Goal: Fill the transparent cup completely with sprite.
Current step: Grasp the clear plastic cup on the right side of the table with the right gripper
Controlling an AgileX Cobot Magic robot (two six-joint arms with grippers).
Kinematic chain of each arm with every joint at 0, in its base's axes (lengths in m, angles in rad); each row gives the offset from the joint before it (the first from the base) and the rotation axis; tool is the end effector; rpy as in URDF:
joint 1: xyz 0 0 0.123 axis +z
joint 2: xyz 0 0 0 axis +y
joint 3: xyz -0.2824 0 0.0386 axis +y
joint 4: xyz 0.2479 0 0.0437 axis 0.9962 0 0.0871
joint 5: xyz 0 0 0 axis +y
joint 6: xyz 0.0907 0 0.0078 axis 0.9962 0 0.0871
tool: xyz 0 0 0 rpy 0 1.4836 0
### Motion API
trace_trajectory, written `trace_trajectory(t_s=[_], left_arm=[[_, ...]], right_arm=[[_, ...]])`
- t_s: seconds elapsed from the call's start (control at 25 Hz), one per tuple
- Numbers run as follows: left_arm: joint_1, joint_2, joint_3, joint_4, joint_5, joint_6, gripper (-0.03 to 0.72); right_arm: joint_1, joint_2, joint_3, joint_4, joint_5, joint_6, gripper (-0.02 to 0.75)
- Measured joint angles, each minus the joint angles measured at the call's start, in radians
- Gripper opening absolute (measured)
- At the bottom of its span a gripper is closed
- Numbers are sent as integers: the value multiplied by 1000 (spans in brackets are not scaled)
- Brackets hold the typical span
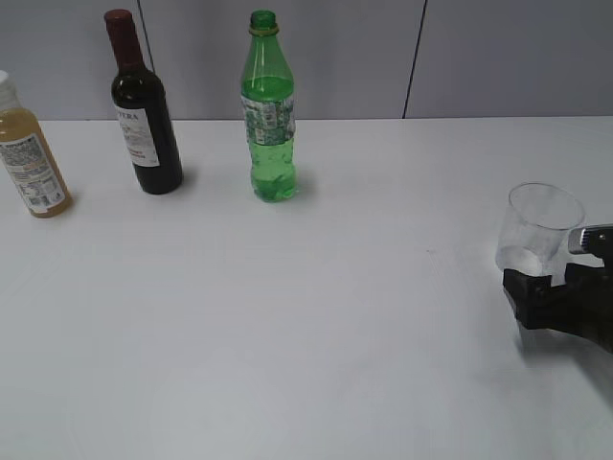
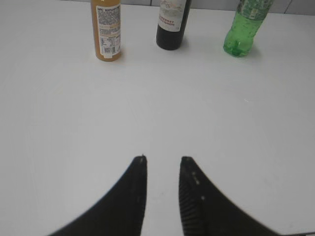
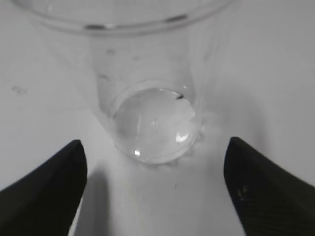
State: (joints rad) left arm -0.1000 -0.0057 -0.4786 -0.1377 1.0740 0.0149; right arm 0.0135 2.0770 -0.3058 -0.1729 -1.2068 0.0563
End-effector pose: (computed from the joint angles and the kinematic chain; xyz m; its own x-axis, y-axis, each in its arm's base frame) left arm -0.0053 -0.0105 0.2708 -0.4855 -0.0022 -0.8742 0.1800 0.9783 -0.1024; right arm 0.2435 0.0179 0.0578 -0.4628 -0.0120 -0.8864 -0.1584 0.9849 0.0694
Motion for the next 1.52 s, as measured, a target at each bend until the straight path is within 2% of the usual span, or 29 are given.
trace_trajectory(t_s=[0.24,0.96,1.08,1.28,1.52], left_arm=[[0,0,0,0,0,0,178],[0,0,0,0,0,0,178],[0,0,0,0,0,0,178],[0,0,0,0,0,0,178],[0,0,0,0,0,0,178]], right_arm=[[0,31,-57,-45,0,-1,669],[0,137,-173,-57,-53,-9,659],[0,144,-173,-66,-64,-10,636],[0,149,-175,-69,-71,-10,541],[0,149,-175,-68,-72,-10,529]])
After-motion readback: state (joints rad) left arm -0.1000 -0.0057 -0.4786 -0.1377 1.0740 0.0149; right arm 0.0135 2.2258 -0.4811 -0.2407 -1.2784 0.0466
